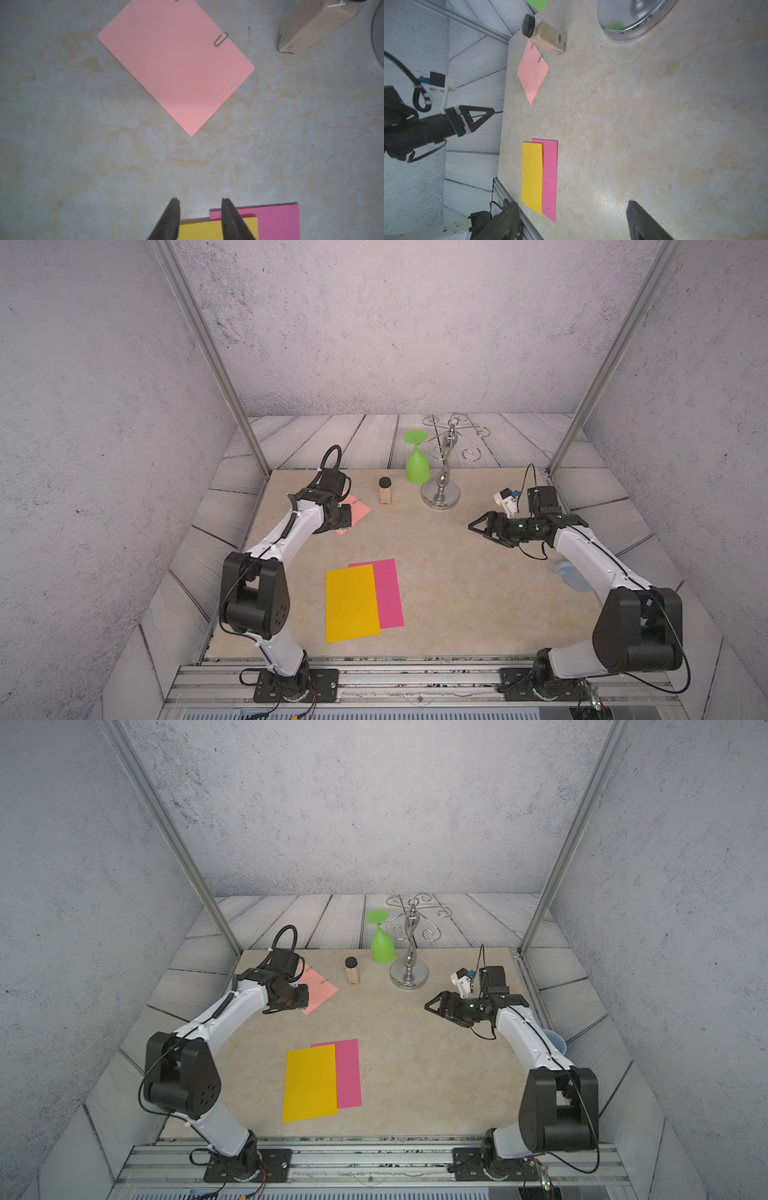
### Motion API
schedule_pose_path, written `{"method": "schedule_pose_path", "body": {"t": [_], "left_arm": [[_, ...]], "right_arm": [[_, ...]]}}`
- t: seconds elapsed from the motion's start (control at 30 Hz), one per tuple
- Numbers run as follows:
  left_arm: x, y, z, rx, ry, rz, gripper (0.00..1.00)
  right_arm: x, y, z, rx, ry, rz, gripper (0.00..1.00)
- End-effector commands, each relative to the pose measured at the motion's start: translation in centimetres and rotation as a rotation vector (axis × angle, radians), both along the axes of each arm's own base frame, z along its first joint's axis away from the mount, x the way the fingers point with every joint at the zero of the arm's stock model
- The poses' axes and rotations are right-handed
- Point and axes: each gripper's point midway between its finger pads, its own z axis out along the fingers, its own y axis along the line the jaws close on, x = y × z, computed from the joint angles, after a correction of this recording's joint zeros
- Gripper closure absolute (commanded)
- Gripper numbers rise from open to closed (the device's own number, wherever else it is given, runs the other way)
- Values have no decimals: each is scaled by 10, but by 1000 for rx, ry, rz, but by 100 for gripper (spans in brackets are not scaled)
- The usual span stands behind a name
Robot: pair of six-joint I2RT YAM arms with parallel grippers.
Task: Unclip the paperclips from the documents
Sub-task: Place the document at the document, then move the document to the center of the board.
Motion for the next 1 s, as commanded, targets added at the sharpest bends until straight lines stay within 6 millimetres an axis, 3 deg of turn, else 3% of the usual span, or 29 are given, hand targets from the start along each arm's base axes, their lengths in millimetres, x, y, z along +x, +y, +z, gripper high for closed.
{"method": "schedule_pose_path", "body": {"t": [0.0, 0.27, 0.43, 0.7, 0.97], "left_arm": [[22, 5, -9, 67, 3, -21, 68], [69, -1, -33, 95, 29, -55, 69], [85, -4, -55, 59, 69, -59, 71], [92, -5, -92, 37, 158, -62, 70], [93, -4, -106, 38, 174, -62, 69]], "right_arm": [[-8, 5, 16, 18, -52, 29, 18], [-14, 8, 19, 18, -53, 47, 17], [-17, 8, 20, 13, -56, 55, 17], [-18, 9, 22, 18, -60, 62, 17], [-19, 9, 26, 14, -71, 71, 16]]}}
